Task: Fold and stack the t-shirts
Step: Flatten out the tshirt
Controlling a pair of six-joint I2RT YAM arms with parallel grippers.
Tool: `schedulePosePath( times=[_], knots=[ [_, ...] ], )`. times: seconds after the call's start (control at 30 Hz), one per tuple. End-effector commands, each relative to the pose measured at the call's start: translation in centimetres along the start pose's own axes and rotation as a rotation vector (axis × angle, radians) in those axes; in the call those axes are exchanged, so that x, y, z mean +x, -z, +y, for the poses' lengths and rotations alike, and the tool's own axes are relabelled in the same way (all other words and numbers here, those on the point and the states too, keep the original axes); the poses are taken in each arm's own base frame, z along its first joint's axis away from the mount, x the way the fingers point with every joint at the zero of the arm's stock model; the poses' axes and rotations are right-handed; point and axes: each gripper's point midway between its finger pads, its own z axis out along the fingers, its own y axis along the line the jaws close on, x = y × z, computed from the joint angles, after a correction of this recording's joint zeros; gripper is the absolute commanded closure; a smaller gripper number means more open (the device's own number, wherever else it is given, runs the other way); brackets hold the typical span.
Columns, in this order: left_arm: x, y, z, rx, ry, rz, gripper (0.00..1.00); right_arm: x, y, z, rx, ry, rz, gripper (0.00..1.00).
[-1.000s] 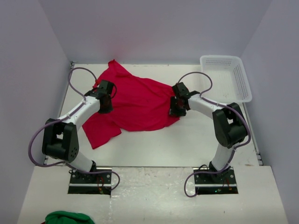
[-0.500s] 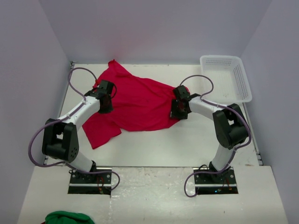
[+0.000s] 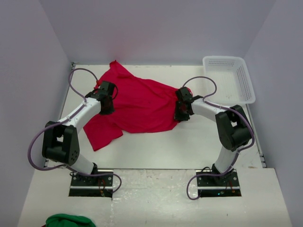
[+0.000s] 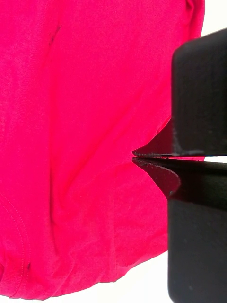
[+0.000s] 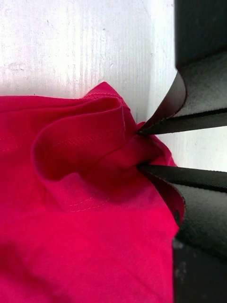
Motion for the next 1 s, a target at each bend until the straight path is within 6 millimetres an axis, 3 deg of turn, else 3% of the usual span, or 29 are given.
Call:
schedulePosePath(
  times=[0.0,0.07,0.13,0.17,0.2,0.27,0.37,0.6,0.73,0.77,0.83,0.87,0.9,0.97],
  knots=[
    [-0.6,0.8,-0.2,0.019,-0.011,-0.029,1.00,-0.8,0.8,-0.4,0.024,-0.011,-0.041,0.65],
    [-0.5,0.8,-0.1,0.015,-0.011,-0.031,1.00,-0.8,1.3,-0.5,0.024,-0.013,-0.048,0.66],
    [-0.4,0.7,-0.1,0.014,-0.010,-0.030,1.00,-0.7,1.4,-0.4,0.019,-0.014,-0.052,0.74],
    [-0.3,0.7,0.0,0.012,-0.011,-0.028,1.00,-0.6,1.5,-0.5,0.015,-0.015,-0.051,0.78],
    [-0.2,0.6,0.0,0.011,-0.012,-0.023,1.00,-0.6,1.4,-0.6,0.020,-0.015,-0.049,0.89],
    [0.0,0.6,0.0,0.013,-0.010,-0.022,1.00,-0.6,1.4,-0.6,0.022,-0.018,-0.047,0.97],
    [0.3,0.6,0.1,0.008,-0.011,-0.022,1.00,-0.6,1.7,-0.4,0.017,-0.021,-0.057,0.98],
    [2.9,0.8,1.3,-0.040,0.002,0.026,1.00,-1.7,3.7,-0.3,0.042,0.000,-0.107,1.00],
    [3.8,2.8,2.0,-0.037,0.057,0.021,0.87,-2.8,5.4,0.6,-0.008,0.005,-0.156,1.00],
    [4.1,3.2,1.9,-0.024,0.073,0.031,0.75,-3.1,5.8,0.9,-0.019,0.009,-0.165,1.00],
    [5.3,4.6,1.2,0.036,0.116,0.067,0.67,-3.2,6.0,1.4,-0.043,0.025,-0.161,1.00],
    [5.7,5.1,0.8,0.052,0.119,0.074,0.54,-3.3,6.1,1.6,-0.054,0.029,-0.163,1.00],
    [6.5,5.8,1.0,0.037,0.141,0.099,0.49,-3.5,6.1,1.9,-0.066,0.033,-0.169,1.00],
    [7.0,7.1,0.9,0.007,0.117,0.083,0.46,-3.6,6.3,2.3,-0.089,0.041,-0.173,1.00]
  ],
)
